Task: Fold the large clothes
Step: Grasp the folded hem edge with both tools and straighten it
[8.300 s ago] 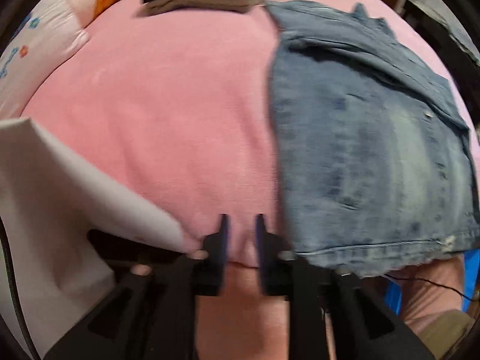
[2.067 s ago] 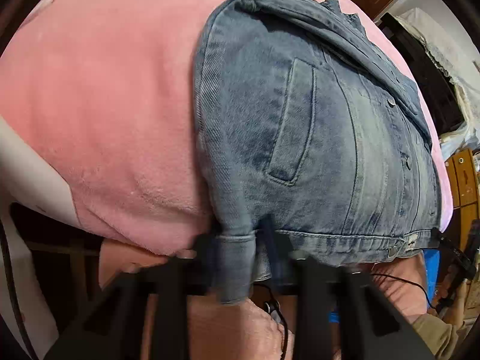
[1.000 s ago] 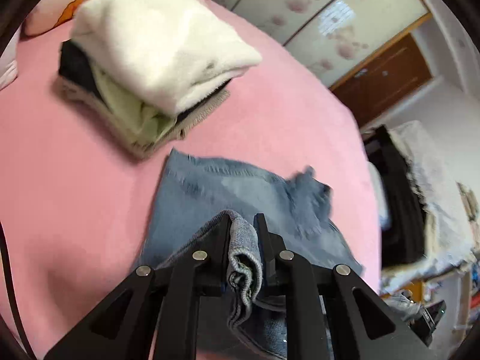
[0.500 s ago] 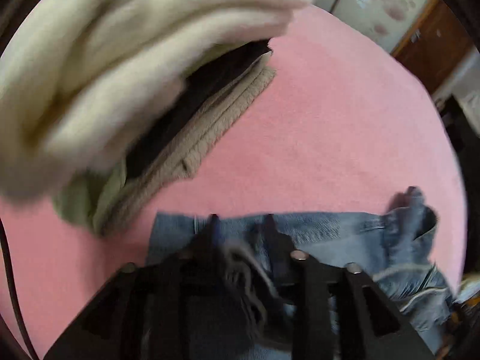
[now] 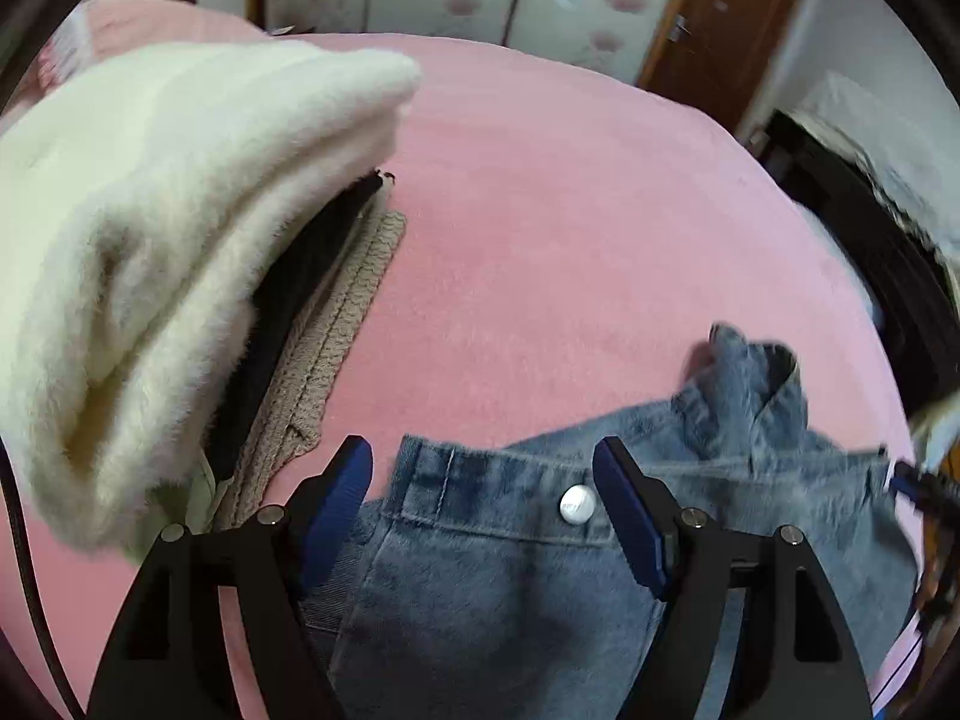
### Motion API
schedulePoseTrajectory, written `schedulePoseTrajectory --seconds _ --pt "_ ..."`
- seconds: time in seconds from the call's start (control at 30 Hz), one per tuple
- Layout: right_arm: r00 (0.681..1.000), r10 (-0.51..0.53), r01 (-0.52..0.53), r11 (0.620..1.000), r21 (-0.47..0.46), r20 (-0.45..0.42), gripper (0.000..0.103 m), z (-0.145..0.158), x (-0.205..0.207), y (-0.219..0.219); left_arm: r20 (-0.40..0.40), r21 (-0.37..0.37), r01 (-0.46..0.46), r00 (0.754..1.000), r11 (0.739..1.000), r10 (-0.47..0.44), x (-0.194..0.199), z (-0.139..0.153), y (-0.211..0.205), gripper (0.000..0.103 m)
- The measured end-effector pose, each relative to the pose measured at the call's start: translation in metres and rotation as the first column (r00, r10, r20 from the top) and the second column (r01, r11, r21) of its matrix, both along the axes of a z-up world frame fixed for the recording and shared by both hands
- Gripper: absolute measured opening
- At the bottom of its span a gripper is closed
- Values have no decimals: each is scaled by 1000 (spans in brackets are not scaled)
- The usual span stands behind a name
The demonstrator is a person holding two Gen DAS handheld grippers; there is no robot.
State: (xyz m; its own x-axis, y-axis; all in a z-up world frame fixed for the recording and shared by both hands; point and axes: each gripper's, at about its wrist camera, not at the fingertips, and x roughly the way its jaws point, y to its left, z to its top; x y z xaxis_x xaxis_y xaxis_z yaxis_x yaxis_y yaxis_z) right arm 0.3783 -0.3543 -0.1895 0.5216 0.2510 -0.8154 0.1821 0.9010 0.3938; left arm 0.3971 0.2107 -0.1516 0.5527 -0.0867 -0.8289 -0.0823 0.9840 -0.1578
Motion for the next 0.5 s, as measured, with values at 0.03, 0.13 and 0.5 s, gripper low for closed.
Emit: schedulePoseTrajectory --seconds 0.03,0.13,0.5 --pt "1000 26 -26 1000 -15 1 61 -2 2 4 -9 8 17 1000 1000 -17 -1 -4 1 75" --pt "997 78 -78 996 -32 11 61 -3 4 12 -40 54 53 998 997 -51 -1 -16 -6 75" --pt "972 221 -233 935 -268 -73 67 -25 27 57 -133 165 138 984 977 -117 13 -49 -31 86"
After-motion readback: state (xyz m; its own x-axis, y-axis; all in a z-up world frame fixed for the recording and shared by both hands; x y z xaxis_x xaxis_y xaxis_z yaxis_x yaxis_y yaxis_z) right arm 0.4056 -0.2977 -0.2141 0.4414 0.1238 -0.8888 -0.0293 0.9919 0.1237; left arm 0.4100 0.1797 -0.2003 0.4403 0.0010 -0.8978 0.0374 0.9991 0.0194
